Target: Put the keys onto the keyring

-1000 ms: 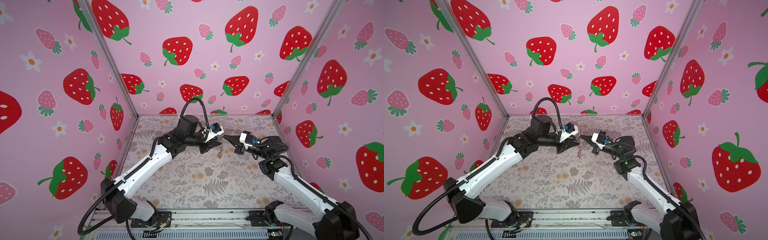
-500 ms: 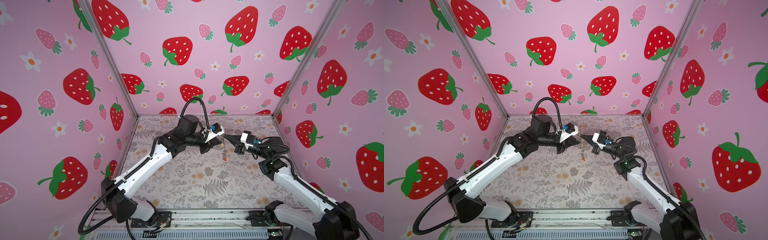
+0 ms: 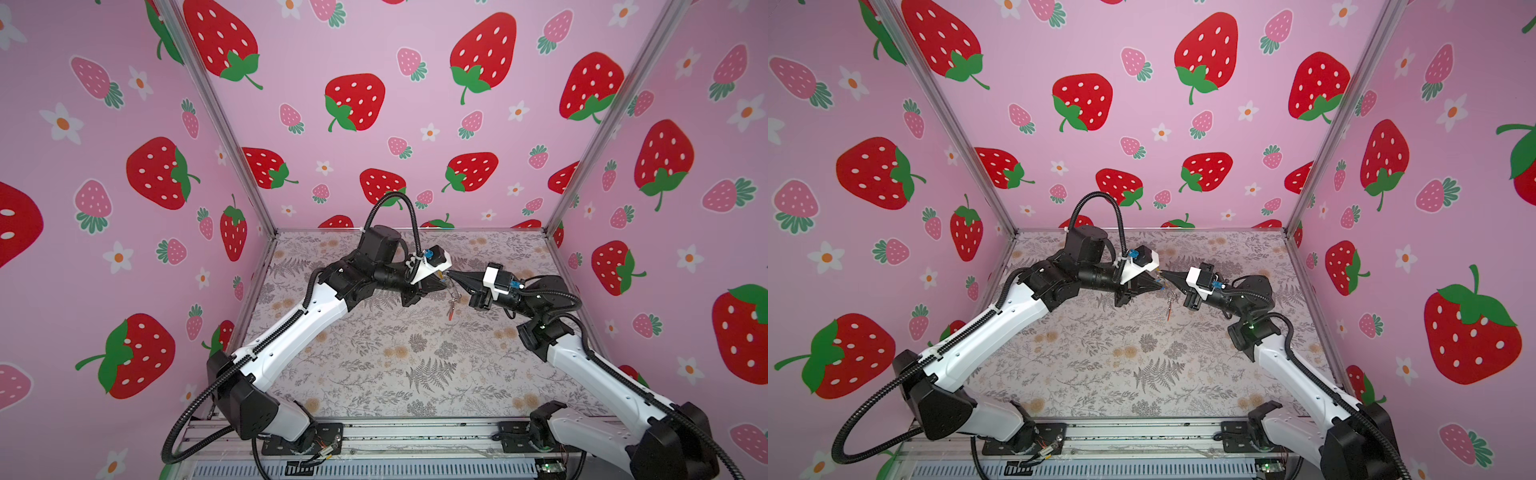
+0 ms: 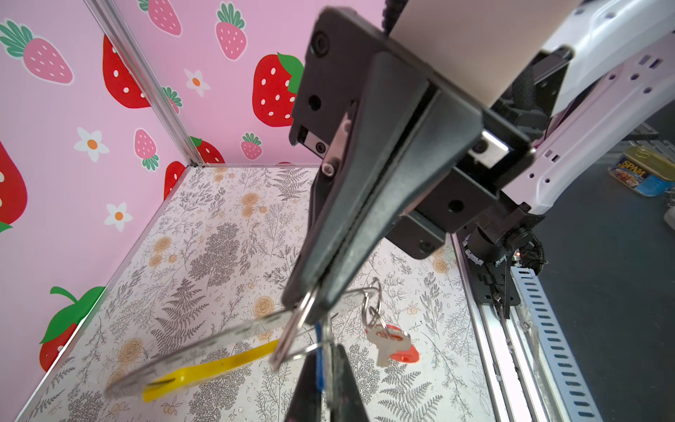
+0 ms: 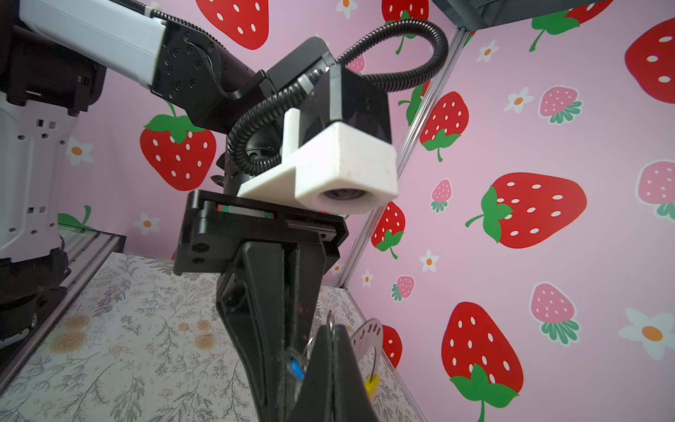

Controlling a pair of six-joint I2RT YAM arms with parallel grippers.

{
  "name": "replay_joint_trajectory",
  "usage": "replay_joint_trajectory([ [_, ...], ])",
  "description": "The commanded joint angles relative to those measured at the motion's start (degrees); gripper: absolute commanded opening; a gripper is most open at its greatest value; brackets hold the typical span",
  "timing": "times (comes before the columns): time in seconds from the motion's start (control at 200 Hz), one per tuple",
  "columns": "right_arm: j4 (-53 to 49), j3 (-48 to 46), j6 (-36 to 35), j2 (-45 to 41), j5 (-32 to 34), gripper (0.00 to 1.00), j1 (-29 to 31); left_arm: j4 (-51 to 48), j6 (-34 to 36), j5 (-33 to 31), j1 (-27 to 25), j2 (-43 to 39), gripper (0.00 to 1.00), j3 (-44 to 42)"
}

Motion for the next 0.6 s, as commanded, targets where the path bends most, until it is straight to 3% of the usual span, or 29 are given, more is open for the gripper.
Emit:
replay_joint_trajectory([
  [0.0, 3.3, -0.4, 1.0, -0.7, -0.4, 0.00, -0.2, -3.2, 1.8, 3.0, -0.1, 1.1, 0.00, 2.6],
  [0.165, 2.4, -0.6, 0.8, -0.7, -0.8, 0.00, -0.2, -3.7, 1.9, 2.4, -0.1, 1.3, 0.00, 2.8],
  [0.2, 2.4, -0.8, 0.7, -0.8, -0.8, 0.00, -0.2, -3.3, 1.8, 1.6, -0.1, 1.0, 0.05, 2.5],
  [0.235, 2.4, -1.1, 0.7, -0.9, -0.8, 0.00, -0.2, -2.6, 1.6, 0.6, -0.1, 0.5, 0.15, 2.0],
  [0.37, 2.2, -1.8, 0.4, -1.2, 0.1, 0.00, -0.3, 0.0, 1.4, -2.2, -0.1, -1.6, 0.34, -0.1],
  [0.595, 1.7, -2.5, -0.2, -0.7, 0.3, 0.00, -0.3, 4.2, 2.5, -7.0, 0.2, -6.8, 0.37, -4.3],
])
